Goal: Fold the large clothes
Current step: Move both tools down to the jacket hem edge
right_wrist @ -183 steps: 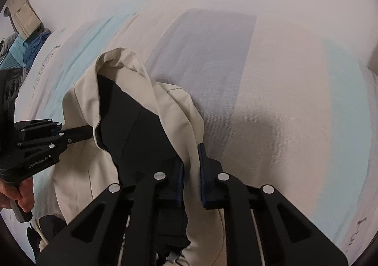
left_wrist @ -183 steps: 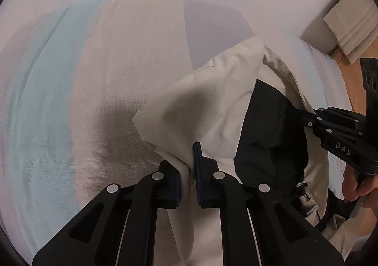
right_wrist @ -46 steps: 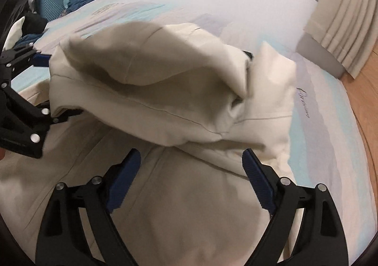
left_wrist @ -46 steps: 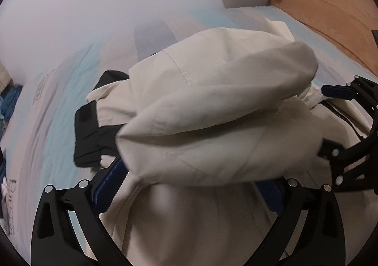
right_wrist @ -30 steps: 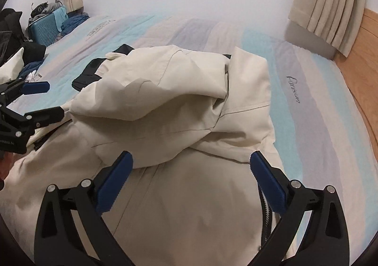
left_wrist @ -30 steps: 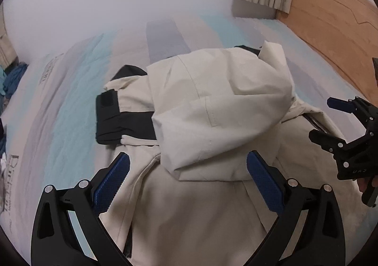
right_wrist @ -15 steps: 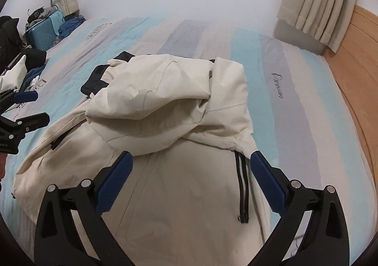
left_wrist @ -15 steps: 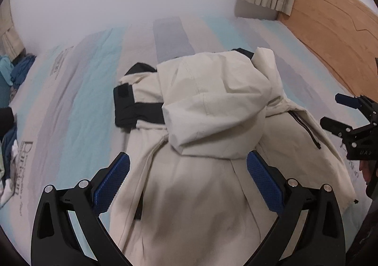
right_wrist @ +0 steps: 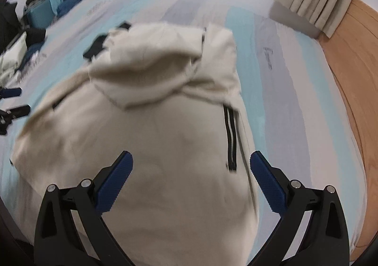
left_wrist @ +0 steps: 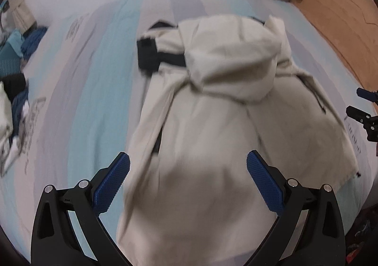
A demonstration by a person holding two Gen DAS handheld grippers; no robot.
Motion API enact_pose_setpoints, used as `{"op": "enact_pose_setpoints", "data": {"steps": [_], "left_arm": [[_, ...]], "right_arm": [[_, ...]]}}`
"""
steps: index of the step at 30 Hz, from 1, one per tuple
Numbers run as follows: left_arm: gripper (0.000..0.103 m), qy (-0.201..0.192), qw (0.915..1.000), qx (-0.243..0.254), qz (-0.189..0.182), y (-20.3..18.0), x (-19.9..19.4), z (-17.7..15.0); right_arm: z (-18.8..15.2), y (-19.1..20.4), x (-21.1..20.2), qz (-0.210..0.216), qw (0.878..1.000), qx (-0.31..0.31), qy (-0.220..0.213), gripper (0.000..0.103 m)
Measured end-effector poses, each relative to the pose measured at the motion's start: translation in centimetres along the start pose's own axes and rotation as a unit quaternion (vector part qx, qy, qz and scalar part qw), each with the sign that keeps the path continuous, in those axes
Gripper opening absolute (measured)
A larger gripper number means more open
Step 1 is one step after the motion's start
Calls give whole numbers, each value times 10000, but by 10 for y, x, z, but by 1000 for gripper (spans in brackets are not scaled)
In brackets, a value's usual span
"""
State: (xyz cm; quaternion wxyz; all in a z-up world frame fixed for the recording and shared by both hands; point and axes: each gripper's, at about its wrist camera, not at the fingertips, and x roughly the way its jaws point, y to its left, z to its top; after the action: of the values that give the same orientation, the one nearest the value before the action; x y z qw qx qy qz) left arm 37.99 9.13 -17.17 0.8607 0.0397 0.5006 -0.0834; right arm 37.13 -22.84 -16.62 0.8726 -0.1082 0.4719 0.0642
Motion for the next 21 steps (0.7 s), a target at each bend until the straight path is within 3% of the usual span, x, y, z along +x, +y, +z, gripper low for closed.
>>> {"op": "enact_pose_setpoints", "data": {"steps": [13, 21], "left_arm": [[97, 878, 9948, -514, -20, 37, 19, -102], [97, 862, 9947, -558, 64, 48, 17, -112]], "right_arm": [[-101, -37, 37, -337, 9921, 98, 1200, 95], [-130, -49, 46, -387, 9871, 214, 1542, 95]]}}
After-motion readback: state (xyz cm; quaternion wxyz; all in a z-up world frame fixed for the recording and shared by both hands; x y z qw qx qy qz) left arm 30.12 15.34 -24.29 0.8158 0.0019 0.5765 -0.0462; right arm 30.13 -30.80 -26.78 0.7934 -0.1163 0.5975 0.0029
